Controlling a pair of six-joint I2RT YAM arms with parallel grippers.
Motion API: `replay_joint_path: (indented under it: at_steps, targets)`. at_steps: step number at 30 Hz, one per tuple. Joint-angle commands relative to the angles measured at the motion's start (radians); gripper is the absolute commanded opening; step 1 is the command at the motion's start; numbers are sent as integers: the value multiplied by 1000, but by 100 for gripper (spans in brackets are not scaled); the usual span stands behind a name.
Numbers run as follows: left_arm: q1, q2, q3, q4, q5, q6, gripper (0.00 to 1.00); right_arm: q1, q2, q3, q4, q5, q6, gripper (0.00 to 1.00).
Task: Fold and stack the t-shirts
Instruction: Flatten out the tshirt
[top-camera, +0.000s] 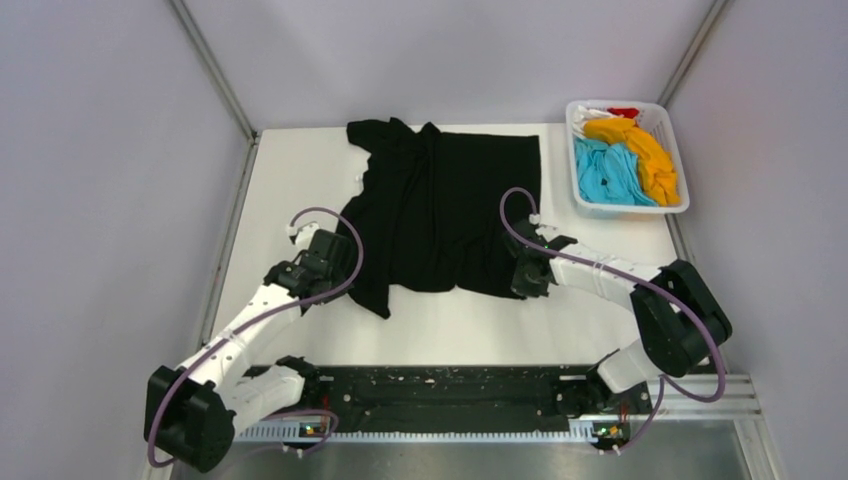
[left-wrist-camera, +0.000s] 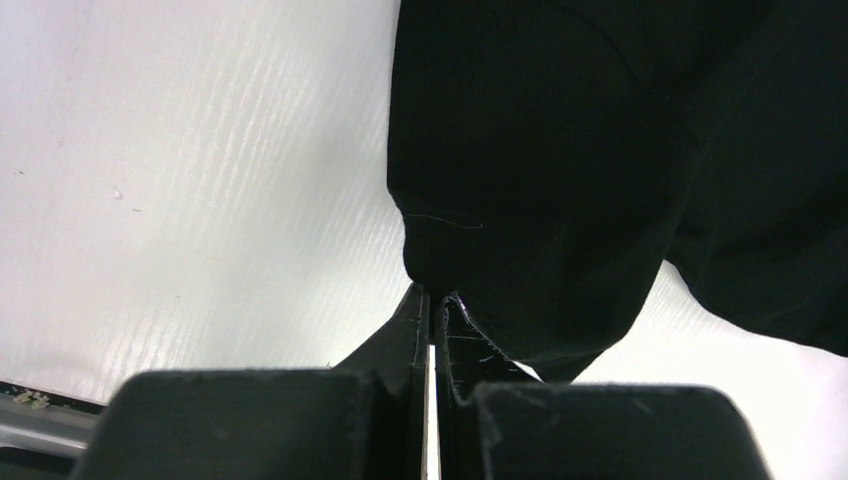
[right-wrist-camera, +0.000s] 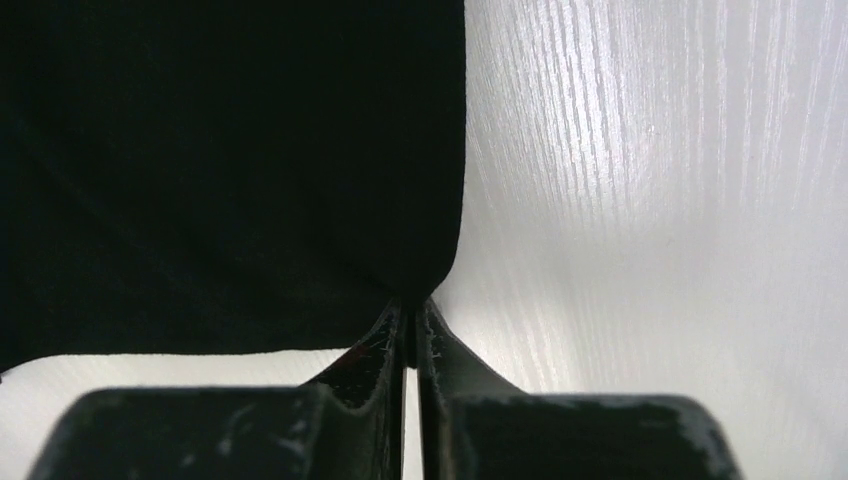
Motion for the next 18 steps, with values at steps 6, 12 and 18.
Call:
replay_joint_path:
  at_steps: [6, 12, 18]
  targets:
    - [3, -143, 83, 197, -218, 34, 0, -14, -98, 160, 13, 148, -133, 0]
    - [4, -183, 203, 417, -329, 164, 0, -90, -184, 317, 123, 159, -276, 0]
    - [3, -168, 401, 539, -383, 308, 0, -113, -278, 499, 180, 167, -427, 0]
